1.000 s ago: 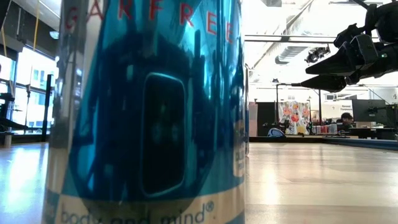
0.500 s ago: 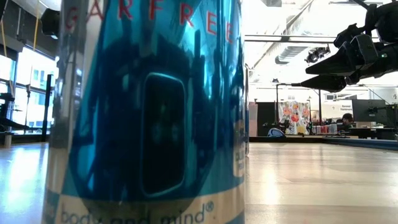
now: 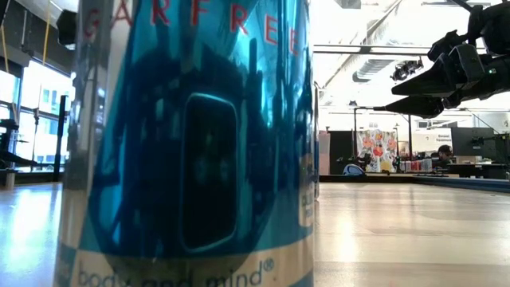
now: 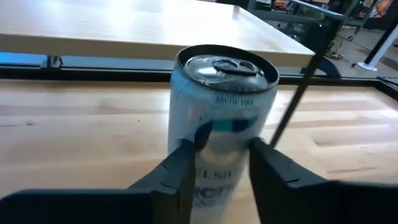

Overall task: Place canned beverage on shelf
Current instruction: Put the top white blue soda can on the shelf

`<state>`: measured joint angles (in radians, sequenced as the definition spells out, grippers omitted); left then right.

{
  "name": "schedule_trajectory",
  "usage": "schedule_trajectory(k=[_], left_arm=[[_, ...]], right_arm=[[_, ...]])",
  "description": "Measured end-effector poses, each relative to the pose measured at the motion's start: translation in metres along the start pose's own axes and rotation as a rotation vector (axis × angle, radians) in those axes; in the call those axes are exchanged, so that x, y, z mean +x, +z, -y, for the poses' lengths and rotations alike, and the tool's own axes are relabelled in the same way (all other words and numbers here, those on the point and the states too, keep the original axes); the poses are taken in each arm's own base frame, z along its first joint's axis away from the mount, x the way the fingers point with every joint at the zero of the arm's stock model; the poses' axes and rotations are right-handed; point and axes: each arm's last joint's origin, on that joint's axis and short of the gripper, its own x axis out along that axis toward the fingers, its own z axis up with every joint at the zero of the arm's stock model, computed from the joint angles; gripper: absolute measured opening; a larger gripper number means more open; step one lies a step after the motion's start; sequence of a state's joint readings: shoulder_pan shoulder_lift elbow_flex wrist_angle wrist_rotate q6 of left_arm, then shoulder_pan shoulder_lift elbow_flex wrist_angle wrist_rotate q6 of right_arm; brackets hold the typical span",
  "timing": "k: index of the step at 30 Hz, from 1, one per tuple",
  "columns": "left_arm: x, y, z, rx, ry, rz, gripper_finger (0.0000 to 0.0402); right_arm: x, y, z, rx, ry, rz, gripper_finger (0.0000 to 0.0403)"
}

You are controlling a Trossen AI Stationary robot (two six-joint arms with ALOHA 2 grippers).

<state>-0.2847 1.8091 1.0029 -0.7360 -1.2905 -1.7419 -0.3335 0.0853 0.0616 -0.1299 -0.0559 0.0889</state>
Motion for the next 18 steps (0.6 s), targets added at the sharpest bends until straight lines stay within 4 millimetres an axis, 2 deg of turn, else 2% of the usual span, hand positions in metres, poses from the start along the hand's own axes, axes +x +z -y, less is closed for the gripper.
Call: schedule_trajectory(k=[6, 13, 16, 18], left_arm=[[-0.0040, 0.0052, 0.0073, 0.034, -0.010, -0.011, 0.0075], [-0.0036, 0.0068, 0.0104, 0.040, -0.001, -0.071, 0.0010], [-0.0036, 0.0066, 0.0096, 0.027, 0.004, -0.082, 0.0003], [-0.0037, 0.0064, 0.0089, 0.016, 0.009, -0.091, 0.0014]], right_arm=[[0.0000, 0.0000, 0.0000, 0.000, 0.000, 0.000, 0.0387], [0.0000, 0.0000, 0.0000, 0.000, 0.000, 0.000, 0.0387], [0.0000, 0.0000, 0.0000, 0.000, 0.000, 0.000, 0.0387], [0.0000, 0.0000, 0.0000, 0.000, 0.000, 0.000, 0.0387]])
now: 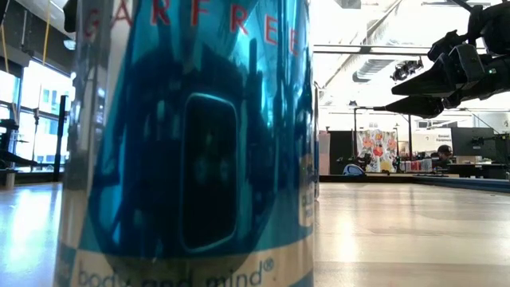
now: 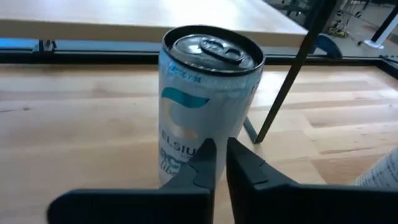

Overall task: Place canned beverage on shelf
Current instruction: Put the top white blue soda can on the shelf

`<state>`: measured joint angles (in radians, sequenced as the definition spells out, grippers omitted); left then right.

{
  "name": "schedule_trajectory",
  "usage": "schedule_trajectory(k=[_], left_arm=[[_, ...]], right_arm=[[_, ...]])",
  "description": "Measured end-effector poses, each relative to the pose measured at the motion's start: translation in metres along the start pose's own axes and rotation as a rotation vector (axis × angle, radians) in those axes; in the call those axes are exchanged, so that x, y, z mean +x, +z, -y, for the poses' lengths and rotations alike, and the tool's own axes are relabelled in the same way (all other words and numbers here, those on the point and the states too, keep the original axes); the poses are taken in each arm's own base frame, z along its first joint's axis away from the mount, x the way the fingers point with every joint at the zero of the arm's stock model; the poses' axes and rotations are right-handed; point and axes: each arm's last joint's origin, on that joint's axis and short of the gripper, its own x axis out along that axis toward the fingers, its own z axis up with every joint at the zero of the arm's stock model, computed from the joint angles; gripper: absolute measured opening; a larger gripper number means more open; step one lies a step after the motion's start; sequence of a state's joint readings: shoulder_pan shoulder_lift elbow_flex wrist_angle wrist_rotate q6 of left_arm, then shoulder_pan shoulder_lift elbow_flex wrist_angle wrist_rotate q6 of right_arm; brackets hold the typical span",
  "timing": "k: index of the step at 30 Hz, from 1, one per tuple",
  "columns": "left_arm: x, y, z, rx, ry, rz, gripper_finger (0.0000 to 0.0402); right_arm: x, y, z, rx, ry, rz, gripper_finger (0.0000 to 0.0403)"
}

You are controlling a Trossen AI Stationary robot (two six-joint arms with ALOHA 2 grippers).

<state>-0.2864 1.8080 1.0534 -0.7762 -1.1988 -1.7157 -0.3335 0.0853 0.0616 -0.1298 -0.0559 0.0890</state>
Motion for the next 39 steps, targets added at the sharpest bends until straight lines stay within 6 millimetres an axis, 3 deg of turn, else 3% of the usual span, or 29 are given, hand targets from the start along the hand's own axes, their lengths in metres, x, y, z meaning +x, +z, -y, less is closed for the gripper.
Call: schedule_trajectory(k=[8, 15, 31, 39], left_arm=[[0.000, 0.000, -0.004, 0.016, 0.024, -0.034, 0.0131], [0.013, 0.005, -0.002, -0.011, 0.052, 0.001, 0.0225], [0.032, 0.011, 0.009, 0.044, 0.043, -0.030, 0.0221], [0.033, 0.012, 0.009, 0.045, 0.048, -0.022, 0.0245]], right_arm=[[0.000, 0.000, 0.000, 0.000, 0.000, 0.000, 0.0387], [0.000, 0.000, 0.000, 0.000, 0.000, 0.000, 0.0387], [0.000, 0.000, 0.000, 0.000, 0.000, 0.000, 0.0387], [0.000, 0.000, 0.000, 0.000, 0.000, -0.001, 0.0387]])
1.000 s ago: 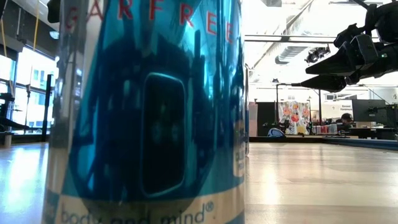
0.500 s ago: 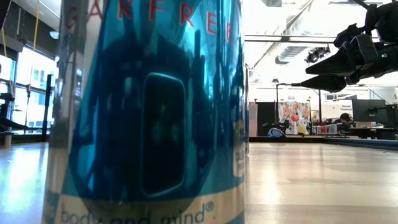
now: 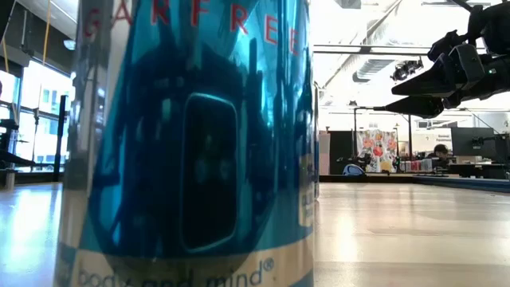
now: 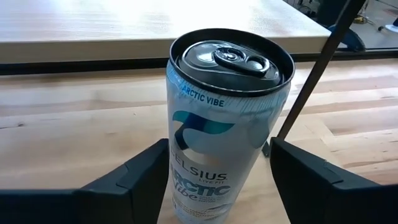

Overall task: Place canned beverage on shelf
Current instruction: Put the top white blue soda can on the shelf

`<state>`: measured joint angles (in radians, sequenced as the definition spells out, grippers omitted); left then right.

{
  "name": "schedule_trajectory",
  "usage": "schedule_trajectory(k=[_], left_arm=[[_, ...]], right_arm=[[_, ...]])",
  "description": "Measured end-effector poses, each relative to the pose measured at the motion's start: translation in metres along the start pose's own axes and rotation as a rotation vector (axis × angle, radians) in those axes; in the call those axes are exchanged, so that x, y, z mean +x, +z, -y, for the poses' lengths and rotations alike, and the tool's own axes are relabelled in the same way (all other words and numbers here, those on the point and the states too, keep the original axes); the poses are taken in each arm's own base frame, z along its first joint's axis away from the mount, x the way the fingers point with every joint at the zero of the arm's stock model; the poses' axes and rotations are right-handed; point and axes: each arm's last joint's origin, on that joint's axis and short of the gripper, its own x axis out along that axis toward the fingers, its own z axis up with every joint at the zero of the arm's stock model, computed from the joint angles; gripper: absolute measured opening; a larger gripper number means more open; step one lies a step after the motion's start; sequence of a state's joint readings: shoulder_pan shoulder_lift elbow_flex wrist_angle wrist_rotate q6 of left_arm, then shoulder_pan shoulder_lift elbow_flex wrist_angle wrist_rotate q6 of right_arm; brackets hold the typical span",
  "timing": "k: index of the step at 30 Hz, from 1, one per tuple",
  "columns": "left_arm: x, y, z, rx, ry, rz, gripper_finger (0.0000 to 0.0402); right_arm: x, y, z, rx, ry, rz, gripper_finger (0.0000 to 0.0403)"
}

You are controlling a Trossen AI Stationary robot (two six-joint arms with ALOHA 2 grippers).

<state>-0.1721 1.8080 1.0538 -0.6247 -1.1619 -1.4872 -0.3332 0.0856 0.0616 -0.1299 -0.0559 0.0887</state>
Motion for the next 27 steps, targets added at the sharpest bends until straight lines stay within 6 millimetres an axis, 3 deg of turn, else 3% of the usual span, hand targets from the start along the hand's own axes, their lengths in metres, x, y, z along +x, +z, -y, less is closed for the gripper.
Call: schedule_trajectory(k=[13, 27], left_arm=[[0.010, 0.005, 0.001, -0.020, 0.018, 0.006, 0.0302], [0.032, 0.015, 0.005, 0.007, 0.040, -0.010, 0.0305]], right_arm=[[0.000, 0.000, 0.000, 0.000, 0.000, 0.000, 0.0387], [0.000, 0.000, 0.000, 0.000, 0.000, 0.000, 0.0387]])
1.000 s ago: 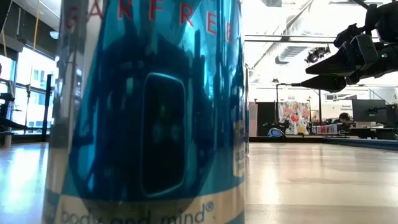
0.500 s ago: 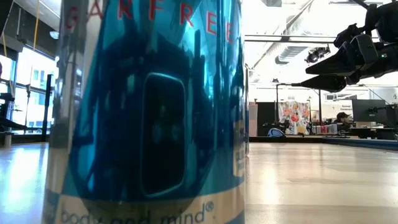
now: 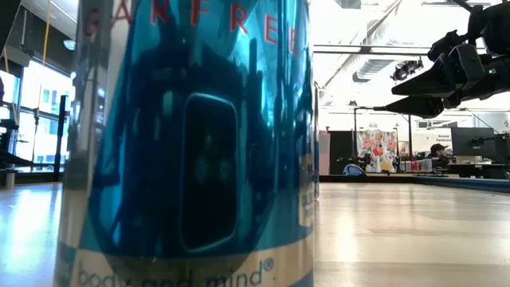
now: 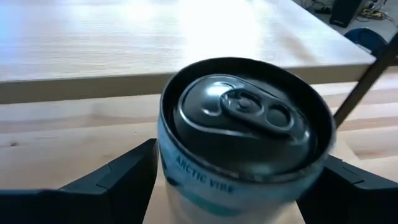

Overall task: Place canned beverage on shelf
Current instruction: Put the top white blue soda can on the shelf

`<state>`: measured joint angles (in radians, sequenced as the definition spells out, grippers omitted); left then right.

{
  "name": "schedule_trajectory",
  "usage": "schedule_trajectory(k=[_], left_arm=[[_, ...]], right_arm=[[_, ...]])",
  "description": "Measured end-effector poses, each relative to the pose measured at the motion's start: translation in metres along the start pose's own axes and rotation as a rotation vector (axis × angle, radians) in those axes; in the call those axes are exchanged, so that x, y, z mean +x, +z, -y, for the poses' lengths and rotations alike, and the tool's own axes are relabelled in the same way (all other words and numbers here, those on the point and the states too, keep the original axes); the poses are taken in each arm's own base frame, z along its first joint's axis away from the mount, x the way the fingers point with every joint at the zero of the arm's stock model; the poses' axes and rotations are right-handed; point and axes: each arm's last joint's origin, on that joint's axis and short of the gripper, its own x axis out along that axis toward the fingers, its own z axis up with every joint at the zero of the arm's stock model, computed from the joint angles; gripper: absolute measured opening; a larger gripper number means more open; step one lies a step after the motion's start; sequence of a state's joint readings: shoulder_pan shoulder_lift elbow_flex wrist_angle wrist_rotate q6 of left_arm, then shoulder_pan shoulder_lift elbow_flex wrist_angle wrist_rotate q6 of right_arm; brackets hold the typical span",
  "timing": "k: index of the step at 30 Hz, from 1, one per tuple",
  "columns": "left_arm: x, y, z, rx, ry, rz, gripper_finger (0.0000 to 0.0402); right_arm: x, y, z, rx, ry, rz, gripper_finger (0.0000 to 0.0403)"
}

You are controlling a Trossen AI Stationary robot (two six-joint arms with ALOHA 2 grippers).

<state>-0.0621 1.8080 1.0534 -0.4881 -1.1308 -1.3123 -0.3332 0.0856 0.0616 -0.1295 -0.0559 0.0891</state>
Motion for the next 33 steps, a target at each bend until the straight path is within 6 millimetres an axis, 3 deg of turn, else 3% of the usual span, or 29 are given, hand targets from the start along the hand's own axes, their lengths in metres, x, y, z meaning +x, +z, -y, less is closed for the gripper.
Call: schedule_trajectory(k=[8, 17, 24, 33], left_arm=[[0.005, 0.003, 0.002, 0.019, -0.003, 0.006, 0.0291], [0.005, 0.004, 0.002, 0.008, -0.001, 0.011, 0.0206], [0.003, 0.002, 0.003, 0.008, -0.006, 0.013, 0.0206], [-0.021, -0.003, 0.005, 0.065, -0.066, 0.005, 0.0213]], right_arm=[[0.000, 0.000, 0.000, 0.000, 0.000, 0.000, 0.0387], [0.000, 0.000, 0.000, 0.000, 0.000, 0.000, 0.0387], [0.000, 0.000, 0.000, 0.000, 0.000, 0.000, 0.0387], [0.000, 0.000, 0.000, 0.000, 0.000, 0.000, 0.0387]])
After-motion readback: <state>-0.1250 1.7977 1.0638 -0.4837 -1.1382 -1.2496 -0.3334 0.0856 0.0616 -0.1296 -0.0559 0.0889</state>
